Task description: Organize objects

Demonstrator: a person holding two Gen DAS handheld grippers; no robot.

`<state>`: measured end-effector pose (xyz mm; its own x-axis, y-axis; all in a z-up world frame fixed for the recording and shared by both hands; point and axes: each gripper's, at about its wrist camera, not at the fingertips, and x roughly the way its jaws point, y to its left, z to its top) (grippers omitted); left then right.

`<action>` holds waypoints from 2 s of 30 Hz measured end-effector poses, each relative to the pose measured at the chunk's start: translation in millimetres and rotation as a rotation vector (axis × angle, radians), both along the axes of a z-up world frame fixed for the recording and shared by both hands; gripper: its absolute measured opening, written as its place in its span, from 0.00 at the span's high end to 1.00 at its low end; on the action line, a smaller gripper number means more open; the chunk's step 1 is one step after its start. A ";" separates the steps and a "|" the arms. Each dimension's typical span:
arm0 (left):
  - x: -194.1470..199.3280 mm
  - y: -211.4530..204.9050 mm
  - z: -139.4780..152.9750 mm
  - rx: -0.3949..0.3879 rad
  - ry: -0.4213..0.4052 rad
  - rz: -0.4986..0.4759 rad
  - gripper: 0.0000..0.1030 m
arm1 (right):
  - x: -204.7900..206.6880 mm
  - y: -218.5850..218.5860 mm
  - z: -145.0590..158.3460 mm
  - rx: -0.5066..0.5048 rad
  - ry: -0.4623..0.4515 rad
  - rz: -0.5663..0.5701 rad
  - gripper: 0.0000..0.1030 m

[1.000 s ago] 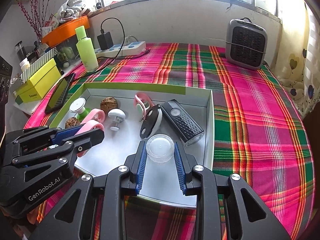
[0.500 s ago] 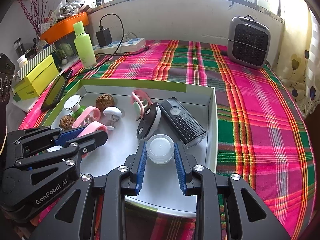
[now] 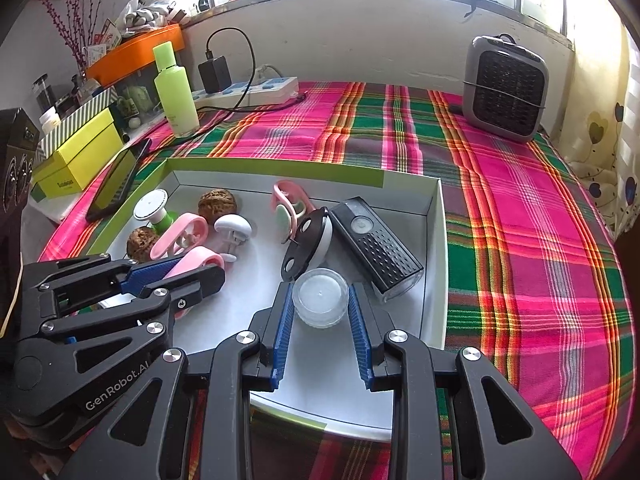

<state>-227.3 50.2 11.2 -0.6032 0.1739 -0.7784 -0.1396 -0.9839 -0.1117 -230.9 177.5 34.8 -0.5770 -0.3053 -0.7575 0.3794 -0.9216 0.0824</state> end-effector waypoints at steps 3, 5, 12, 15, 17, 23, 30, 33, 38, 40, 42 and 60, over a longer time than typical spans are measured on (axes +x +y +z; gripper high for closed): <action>-0.3 -0.2 -0.3 0.002 0.000 0.000 0.84 | 0.4 -0.8 -0.2 0.002 0.001 0.001 0.72; 0.2 0.2 0.1 0.000 0.000 0.000 0.84 | 0.7 -1.2 -0.4 0.007 0.002 0.002 0.72; 0.2 0.4 0.1 0.000 -0.001 0.001 0.84 | 1.3 -3.0 -1.1 0.016 0.007 0.010 0.72; 0.5 0.7 0.2 -0.001 0.000 0.001 0.84 | 1.7 -3.8 -1.4 0.019 0.010 0.012 0.72; 1.0 1.0 0.4 0.000 0.000 0.000 0.83 | 1.8 -3.9 -1.4 0.021 0.011 0.012 0.72; -0.2 1.4 0.3 -0.003 0.001 -0.004 0.79 | 1.7 -3.8 -1.4 0.022 0.010 0.012 0.72; 0.8 0.8 1.2 -0.014 0.002 0.007 0.71 | 2.7 -1.8 -1.2 0.019 0.010 0.000 0.72; 2.1 1.0 1.2 -0.018 0.002 0.011 0.69 | 2.7 -1.1 -0.2 0.015 0.011 -0.004 0.72; 4.5 -0.1 1.6 -0.029 0.004 0.023 0.62 | 4.3 0.9 0.6 0.015 0.016 -0.015 0.71; 5.5 0.0 2.7 -0.029 0.008 0.022 0.61 | 4.9 1.9 1.3 0.016 0.019 -0.019 0.68; 6.5 -0.4 4.0 -0.035 0.013 0.027 0.60 | 5.4 3.2 2.0 0.016 0.021 -0.027 0.65; 20.8 -5.6 13.6 -0.031 0.040 0.049 0.56 | 16.8 5.6 8.2 -0.008 0.033 -0.037 0.61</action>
<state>-206.5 44.6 24.8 -0.6409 0.1195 -0.7583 -0.0950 -0.9926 -0.0762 -214.1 183.1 43.0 -0.6125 -0.2898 -0.7354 0.3481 -0.9342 0.0782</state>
